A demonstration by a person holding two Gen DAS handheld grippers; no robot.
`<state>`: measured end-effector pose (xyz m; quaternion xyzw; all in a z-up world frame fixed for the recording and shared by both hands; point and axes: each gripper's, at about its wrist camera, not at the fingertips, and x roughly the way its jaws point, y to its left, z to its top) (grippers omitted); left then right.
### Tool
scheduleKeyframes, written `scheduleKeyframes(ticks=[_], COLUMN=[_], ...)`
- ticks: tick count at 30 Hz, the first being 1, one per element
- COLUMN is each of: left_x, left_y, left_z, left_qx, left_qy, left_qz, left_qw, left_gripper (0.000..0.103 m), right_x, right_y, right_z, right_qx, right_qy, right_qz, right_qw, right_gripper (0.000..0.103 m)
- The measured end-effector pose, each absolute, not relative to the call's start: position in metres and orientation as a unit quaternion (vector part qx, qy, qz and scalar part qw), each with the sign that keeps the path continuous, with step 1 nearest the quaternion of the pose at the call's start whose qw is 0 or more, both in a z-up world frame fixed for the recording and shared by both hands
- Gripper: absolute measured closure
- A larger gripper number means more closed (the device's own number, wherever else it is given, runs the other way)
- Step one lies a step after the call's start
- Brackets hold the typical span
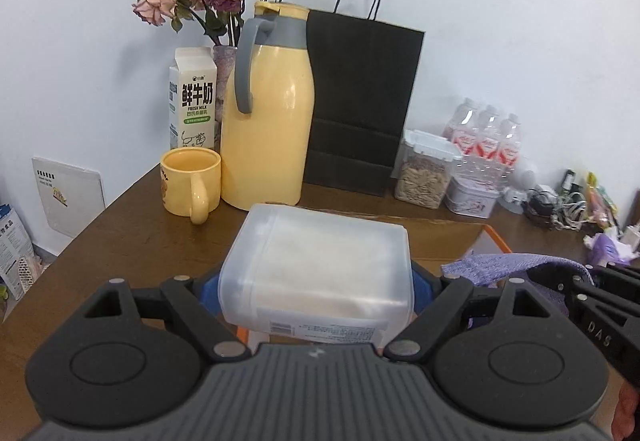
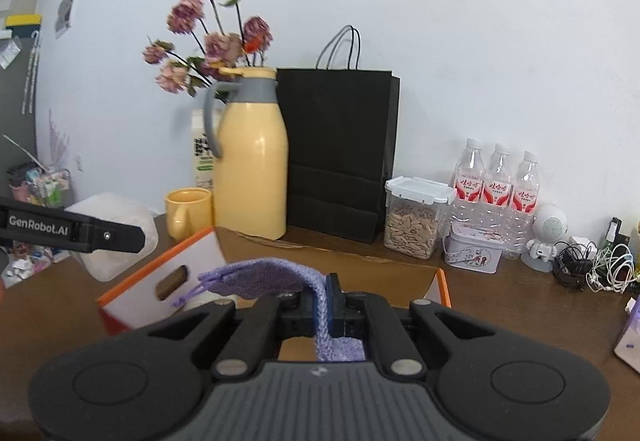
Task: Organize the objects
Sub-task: 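Place the container and purple cloth into the box and open both tools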
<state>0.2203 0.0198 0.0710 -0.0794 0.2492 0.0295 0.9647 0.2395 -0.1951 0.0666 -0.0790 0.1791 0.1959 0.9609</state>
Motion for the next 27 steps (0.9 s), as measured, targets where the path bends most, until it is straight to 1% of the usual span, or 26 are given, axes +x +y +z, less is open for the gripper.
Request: scheduleKeyframes(ticks=[12,17,24,26,27], left_x=[0.296,0.317,0.335,0.336,0.335], left_y=[0.013,0.006,0.002,0.002,0.003], left_z=[0.040,0.026,0.011,0.010,0.011], left_qx=[-0.083,-0.069,-0.054,-0.053,-0.055], left_qy=[0.282,0.294,0.318,0.317,0.316], left_qz=[0.076,0.087,0.089,0.091,0.090], left_qw=[0.953,0.949,0.942,0.943,0.943], left_gripper=[0.017,0.017,0.017,0.011,0.002], right_x=[0.312,0.327,0.338,0.338,0.338], right_y=[-0.183,-0.175,-0.172,-0.174,-0.174], right_z=[0.036,0.023,0.005,0.006,0.006], right_qx=[-0.074,-0.107,-0.115,-0.113,-0.112], right_qy=[0.200,0.200,0.229,0.235,0.238], right_qz=[0.166,0.140,0.136,0.137,0.137], right_qw=[0.963,0.964,0.957,0.956,0.955], right_gripper=[0.100,0.100,0.099,0.096,0.094])
